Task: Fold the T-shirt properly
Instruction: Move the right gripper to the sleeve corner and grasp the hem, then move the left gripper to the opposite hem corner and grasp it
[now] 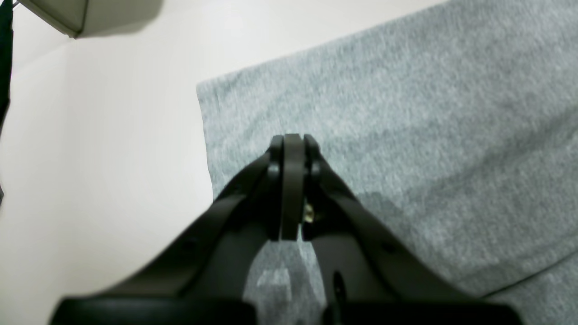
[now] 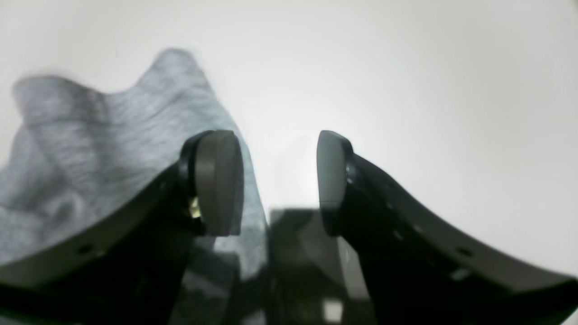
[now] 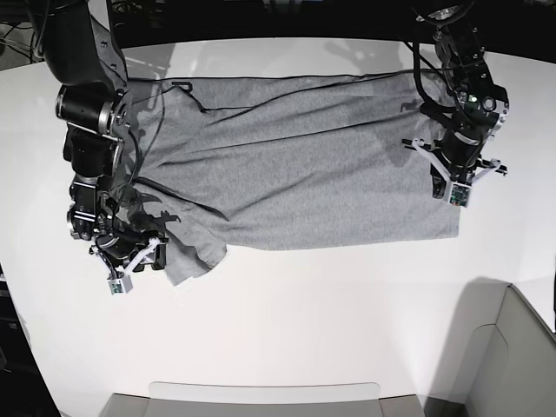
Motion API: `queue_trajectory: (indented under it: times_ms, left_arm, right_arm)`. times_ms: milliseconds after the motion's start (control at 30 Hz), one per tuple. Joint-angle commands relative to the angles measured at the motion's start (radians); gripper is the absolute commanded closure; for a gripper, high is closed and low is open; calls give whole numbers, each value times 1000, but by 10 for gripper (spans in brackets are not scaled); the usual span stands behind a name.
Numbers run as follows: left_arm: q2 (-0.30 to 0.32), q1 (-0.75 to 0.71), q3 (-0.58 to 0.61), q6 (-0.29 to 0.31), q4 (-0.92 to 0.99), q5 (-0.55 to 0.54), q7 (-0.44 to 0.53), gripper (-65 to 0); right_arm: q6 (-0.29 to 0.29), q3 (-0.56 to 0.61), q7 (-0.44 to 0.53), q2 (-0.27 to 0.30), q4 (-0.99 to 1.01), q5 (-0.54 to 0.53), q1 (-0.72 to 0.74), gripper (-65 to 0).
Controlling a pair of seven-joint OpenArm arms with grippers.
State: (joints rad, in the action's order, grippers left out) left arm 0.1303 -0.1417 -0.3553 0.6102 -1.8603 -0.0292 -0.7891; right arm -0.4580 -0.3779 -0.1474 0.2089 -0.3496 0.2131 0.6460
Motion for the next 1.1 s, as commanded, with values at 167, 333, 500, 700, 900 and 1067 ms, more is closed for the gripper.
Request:
queue_trajectory:
  times_ms: [167,333,500,700,900,1067]
  left_arm:
    - [7,11,-1,-3,-15,-11,18,0]
    - [6,12,-1,-3,-15,-15,18,0]
    - [6,14,-1,-3,-15,-16,18,0]
    - [12,115,-1,6,20,-13,18,-221]
    - [102,365,0,81,333,-18,17,-263]
    - [213,610,-1,88,805,-11,49,-263]
  right_arm:
    - [-2,15,-36,27,99,26,36,-291]
    - [-146,119,-139,1,94,24,42,-291]
    - [-173,125,-177,-12,70,19,38,-291]
    - [-173,127,-177,-12,67,24,33,-291]
    - [-173,127,-177,-7,67,24,33,-291]
    - [-172,127,-177,-7,67,26,33,-291]
